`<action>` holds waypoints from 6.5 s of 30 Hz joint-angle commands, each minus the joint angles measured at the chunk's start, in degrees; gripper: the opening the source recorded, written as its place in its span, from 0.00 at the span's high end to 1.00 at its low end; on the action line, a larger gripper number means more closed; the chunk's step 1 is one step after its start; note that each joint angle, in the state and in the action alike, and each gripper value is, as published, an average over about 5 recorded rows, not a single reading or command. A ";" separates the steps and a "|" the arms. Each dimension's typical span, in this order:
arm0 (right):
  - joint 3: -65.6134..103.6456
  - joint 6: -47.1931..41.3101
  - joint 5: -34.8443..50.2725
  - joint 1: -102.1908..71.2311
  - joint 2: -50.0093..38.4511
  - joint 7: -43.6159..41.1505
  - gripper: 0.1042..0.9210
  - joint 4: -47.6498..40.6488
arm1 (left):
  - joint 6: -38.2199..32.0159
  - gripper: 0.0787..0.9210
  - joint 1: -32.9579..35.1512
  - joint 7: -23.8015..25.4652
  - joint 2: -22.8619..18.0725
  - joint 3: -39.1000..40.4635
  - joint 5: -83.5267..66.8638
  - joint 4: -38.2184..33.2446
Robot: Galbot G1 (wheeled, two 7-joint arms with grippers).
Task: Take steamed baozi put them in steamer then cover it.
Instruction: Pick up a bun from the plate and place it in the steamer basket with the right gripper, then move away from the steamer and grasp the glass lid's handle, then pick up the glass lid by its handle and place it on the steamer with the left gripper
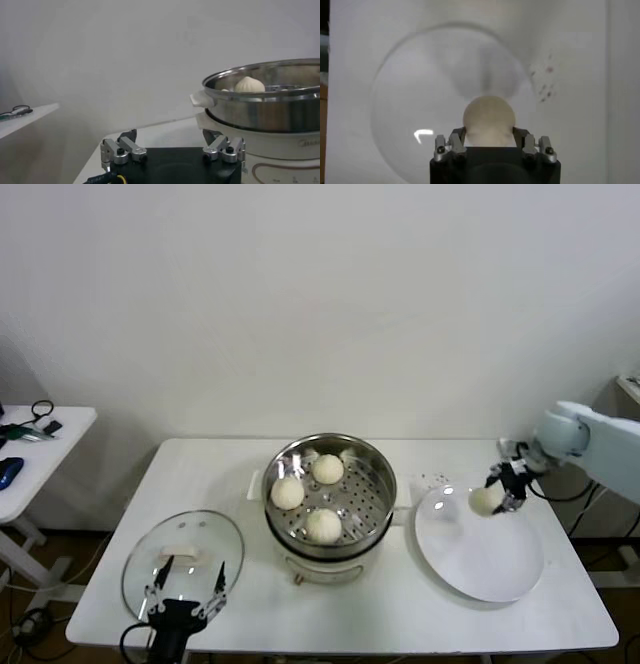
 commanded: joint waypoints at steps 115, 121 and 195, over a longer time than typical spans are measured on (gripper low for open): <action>118.93 32.27 14.28 -129.14 26.74 49.28 0.12 17.65 | -0.79 0.12 -4.72 -39.66 14.48 -3.49 69.59 27.47; 118.83 31.77 13.43 -128.78 27.46 49.48 0.12 17.89 | 1.17 0.12 -9.76 -40.47 14.06 -2.71 72.07 33.39; 121.14 22.74 5.06 -126.32 27.37 51.50 0.12 27.26 | 31.39 0.93 -25.15 -2.09 34.01 3.87 45.55 2.25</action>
